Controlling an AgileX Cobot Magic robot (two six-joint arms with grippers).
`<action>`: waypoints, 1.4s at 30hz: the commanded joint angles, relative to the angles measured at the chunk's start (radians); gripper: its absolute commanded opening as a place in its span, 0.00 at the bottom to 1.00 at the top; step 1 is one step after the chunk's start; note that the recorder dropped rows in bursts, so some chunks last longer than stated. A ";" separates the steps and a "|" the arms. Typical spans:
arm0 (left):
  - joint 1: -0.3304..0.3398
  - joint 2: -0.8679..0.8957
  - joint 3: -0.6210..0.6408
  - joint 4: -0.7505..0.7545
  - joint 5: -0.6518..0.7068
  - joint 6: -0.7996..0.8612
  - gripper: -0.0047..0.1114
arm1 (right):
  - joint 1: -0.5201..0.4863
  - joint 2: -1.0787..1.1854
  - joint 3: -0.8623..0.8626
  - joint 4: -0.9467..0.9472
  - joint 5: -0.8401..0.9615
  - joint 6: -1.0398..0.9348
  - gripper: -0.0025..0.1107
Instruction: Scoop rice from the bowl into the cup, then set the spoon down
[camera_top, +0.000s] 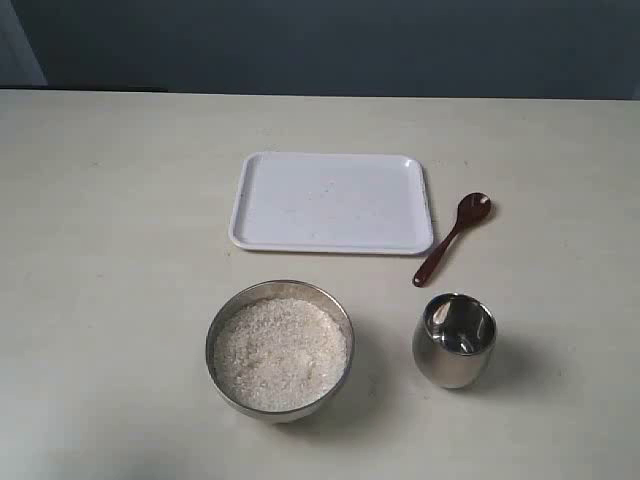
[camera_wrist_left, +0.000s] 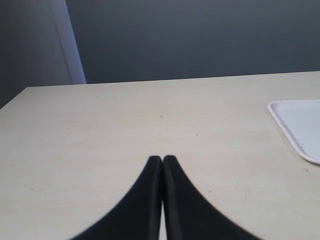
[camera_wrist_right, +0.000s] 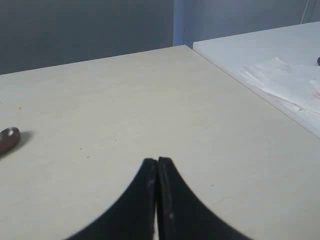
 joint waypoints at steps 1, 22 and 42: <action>0.002 -0.004 -0.002 0.006 -0.014 -0.003 0.04 | -0.007 -0.003 0.005 0.001 -0.012 0.000 0.02; 0.002 -0.004 -0.002 0.006 -0.014 -0.003 0.04 | -0.007 -0.003 0.005 -0.139 -0.167 0.000 0.02; 0.002 -0.004 -0.002 0.006 -0.014 -0.003 0.04 | -0.007 -0.003 0.005 0.768 -0.141 0.248 0.02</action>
